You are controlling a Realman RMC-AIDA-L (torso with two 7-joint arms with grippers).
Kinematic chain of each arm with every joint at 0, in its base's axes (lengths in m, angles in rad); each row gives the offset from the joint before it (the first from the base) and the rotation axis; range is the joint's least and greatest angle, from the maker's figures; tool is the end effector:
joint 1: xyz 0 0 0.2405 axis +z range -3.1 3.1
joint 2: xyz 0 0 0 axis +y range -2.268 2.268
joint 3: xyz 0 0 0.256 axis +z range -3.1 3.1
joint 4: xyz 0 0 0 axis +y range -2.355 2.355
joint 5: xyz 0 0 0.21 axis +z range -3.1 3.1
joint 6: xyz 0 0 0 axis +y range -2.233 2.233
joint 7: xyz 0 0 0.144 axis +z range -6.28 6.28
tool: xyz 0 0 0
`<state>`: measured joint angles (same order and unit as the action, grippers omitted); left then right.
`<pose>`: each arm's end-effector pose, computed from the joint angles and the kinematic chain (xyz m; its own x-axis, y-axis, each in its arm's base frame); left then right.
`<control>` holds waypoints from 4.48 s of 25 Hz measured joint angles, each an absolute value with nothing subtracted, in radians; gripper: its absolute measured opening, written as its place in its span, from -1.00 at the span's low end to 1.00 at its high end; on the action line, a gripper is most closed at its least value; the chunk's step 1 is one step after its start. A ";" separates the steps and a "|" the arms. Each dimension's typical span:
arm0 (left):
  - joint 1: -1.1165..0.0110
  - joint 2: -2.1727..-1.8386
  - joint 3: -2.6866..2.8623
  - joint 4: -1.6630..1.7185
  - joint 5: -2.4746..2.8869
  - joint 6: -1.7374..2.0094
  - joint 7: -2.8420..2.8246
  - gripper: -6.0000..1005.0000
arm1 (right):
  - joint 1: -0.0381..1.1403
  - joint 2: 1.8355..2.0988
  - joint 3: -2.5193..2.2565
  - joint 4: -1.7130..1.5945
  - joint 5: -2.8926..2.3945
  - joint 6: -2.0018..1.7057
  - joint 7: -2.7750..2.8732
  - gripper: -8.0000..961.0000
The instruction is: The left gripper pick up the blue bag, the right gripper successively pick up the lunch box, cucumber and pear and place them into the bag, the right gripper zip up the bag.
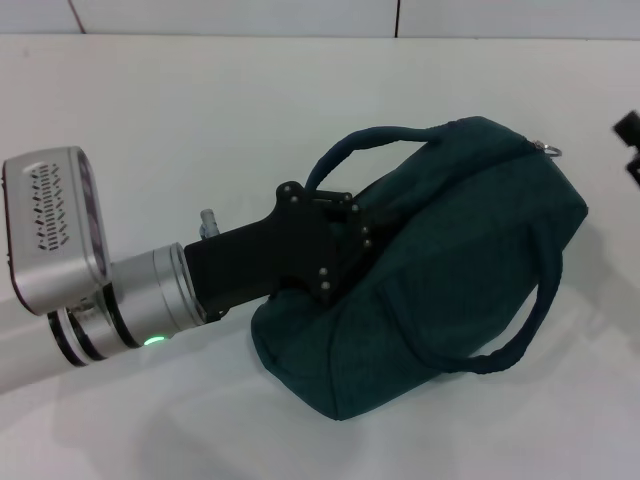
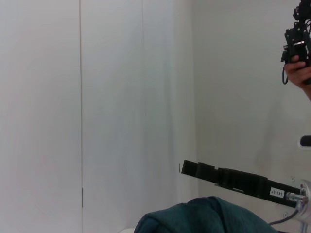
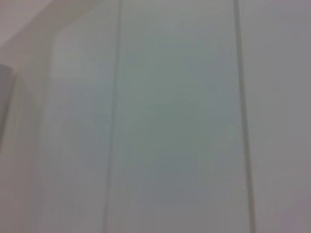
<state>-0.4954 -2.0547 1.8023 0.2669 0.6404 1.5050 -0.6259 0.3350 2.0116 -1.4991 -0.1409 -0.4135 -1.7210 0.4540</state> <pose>-0.2216 0.2844 -0.0713 0.6536 -0.0558 0.7548 0.2114 -0.9441 -0.2529 0.2915 0.2701 0.0179 0.5424 0.2997 -0.7849 -0.5122 -0.6226 -0.5916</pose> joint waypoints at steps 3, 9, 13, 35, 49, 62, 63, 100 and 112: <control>-0.497 -2.055 1.802 0.267 0.639 1.503 -0.626 -0.91 | 0.312 2.007 -1.449 -0.139 -0.414 -1.718 0.433 -0.18; -0.507 -2.057 1.784 0.267 0.645 1.503 -0.626 -0.91 | 0.323 2.006 -1.451 -0.140 -0.431 -1.545 0.381 -0.09; -0.511 -2.058 1.783 0.267 0.647 1.503 -0.626 -0.91 | 0.343 2.010 -1.485 -0.141 -0.450 -1.490 0.373 -0.04; -0.502 -2.058 1.786 0.267 0.649 1.509 -0.623 -0.91 | 0.372 2.014 -1.626 -0.273 -0.490 -1.438 0.360 -0.08; -0.500 -2.056 1.781 0.260 0.649 1.509 -0.609 -0.90 | 0.376 2.017 -1.663 -0.305 -0.489 -1.422 0.350 -0.19; -0.487 -2.059 1.763 0.261 0.644 1.509 -0.608 -0.87 | 0.358 2.017 -1.655 -0.271 -0.385 -1.422 0.348 -0.96; -0.485 -2.060 1.756 0.261 0.644 1.509 -0.609 -0.87 | 0.358 2.017 -1.655 -0.271 -0.385 -1.422 0.348 -0.96; -0.459 -2.101 1.658 0.245 0.634 1.505 -0.653 -0.80 | 0.359 2.015 -1.682 -0.194 -0.349 -1.308 0.357 -0.86; -0.398 -2.108 1.671 0.246 0.504 1.516 -0.607 0.09 | 0.336 2.012 -1.685 -0.180 -0.239 -1.427 0.385 -0.06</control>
<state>-0.3976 -2.1081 1.6707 0.2457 0.5043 1.5164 -0.6070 0.3358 2.0119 -1.6849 -0.1802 -0.2390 -1.4271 0.3853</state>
